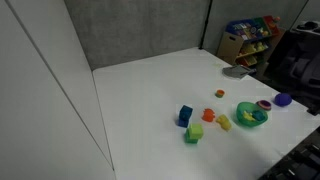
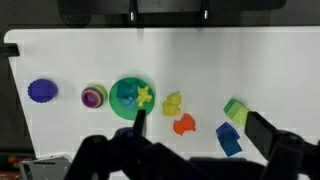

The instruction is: Put the small cups onto the stack of cups

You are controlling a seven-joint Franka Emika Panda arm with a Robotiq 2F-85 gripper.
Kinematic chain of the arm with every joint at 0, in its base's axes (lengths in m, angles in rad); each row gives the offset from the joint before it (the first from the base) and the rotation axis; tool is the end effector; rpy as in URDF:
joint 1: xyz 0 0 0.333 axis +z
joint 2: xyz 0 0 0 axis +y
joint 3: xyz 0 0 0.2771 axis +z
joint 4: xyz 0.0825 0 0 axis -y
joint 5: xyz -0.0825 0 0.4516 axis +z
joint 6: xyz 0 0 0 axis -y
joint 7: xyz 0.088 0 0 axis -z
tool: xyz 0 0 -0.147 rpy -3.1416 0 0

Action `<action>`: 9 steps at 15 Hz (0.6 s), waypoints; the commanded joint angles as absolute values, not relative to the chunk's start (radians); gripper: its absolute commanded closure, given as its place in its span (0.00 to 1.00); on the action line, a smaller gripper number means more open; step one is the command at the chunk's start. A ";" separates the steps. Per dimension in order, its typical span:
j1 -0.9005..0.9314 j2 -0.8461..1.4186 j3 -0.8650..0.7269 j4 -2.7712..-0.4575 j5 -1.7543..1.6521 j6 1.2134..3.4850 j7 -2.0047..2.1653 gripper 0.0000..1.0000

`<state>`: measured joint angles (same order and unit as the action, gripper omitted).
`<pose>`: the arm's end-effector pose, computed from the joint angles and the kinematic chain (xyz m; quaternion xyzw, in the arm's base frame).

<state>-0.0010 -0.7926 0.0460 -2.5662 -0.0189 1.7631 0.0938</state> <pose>0.4058 0.0134 0.4280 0.9992 -0.0295 -0.0039 0.0259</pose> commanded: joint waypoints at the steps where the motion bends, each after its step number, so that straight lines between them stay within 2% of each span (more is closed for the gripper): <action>1: -0.001 -0.792 0.046 -2.564 -0.019 1.761 0.093 0.00; 9: -0.009 -0.685 0.043 -2.534 -0.013 1.877 0.106 0.00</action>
<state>-0.0010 -0.7639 0.0459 -2.5661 -0.0189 1.8154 0.0938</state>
